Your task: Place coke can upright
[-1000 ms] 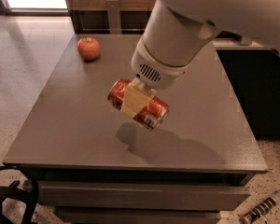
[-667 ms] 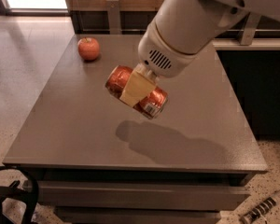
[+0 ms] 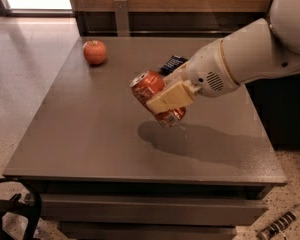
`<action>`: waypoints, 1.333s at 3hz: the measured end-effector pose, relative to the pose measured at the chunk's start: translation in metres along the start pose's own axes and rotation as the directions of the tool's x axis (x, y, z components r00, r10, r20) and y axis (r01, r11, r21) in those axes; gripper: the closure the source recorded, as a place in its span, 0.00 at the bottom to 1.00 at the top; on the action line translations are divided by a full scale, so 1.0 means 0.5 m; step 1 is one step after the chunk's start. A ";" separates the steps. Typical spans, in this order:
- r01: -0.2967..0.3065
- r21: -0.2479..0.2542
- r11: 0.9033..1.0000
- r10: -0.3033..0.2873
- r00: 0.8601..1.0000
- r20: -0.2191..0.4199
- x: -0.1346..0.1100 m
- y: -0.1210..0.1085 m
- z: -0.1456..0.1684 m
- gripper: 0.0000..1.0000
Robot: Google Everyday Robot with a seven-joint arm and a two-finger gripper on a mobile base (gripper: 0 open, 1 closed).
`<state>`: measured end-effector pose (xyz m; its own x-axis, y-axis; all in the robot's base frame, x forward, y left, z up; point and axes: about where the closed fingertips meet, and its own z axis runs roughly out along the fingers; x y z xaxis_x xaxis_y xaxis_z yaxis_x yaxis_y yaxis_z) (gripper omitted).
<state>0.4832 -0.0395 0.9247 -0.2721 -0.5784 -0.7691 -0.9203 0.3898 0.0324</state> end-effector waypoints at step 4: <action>-0.037 -0.017 0.999 0.040 0.912 0.407 0.169 -0.072 -0.027 1.00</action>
Offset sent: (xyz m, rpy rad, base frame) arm 0.0073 -0.0562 -0.0225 0.3557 -0.1341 0.0353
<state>0.4896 -0.1119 0.8670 -0.1710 -0.2203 -0.9603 -0.9144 0.3985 0.0714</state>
